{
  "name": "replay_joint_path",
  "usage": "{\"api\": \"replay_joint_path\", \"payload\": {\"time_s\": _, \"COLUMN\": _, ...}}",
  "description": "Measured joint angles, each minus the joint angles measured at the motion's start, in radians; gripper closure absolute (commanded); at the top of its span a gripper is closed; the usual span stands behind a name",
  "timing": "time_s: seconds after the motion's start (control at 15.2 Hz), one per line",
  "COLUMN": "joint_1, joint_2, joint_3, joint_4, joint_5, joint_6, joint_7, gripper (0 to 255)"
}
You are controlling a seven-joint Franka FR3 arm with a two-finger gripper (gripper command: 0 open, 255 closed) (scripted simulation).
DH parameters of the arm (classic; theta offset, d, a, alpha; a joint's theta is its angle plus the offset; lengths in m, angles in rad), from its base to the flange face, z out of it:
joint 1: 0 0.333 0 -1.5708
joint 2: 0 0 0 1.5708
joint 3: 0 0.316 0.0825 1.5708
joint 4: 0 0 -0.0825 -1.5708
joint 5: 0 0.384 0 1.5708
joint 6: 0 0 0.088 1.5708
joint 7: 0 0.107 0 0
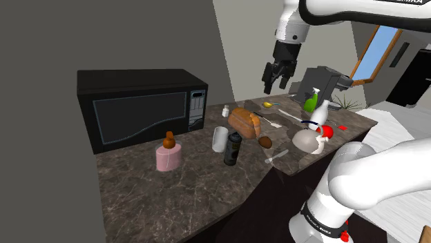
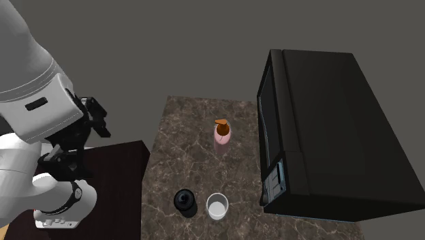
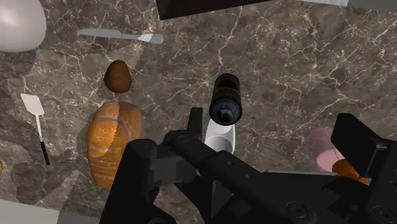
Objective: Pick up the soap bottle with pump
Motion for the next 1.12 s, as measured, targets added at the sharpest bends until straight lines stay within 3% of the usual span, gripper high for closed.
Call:
{"api": "replay_joint_path", "payload": {"time_s": 0.26, "joint_1": 0.011, "joint_2": 0.041, "joint_3": 0.02, "joint_4": -0.014, "joint_5": 0.018, "joint_6": 0.052, "joint_7": 0.027, "gripper": 0}}
{"api": "replay_joint_path", "payload": {"time_s": 1.12, "joint_1": 0.061, "joint_2": 0.397, "joint_3": 0.114, "joint_4": 0.016, "joint_5": 0.075, "joint_6": 0.377, "joint_7": 0.153, "gripper": 0}}
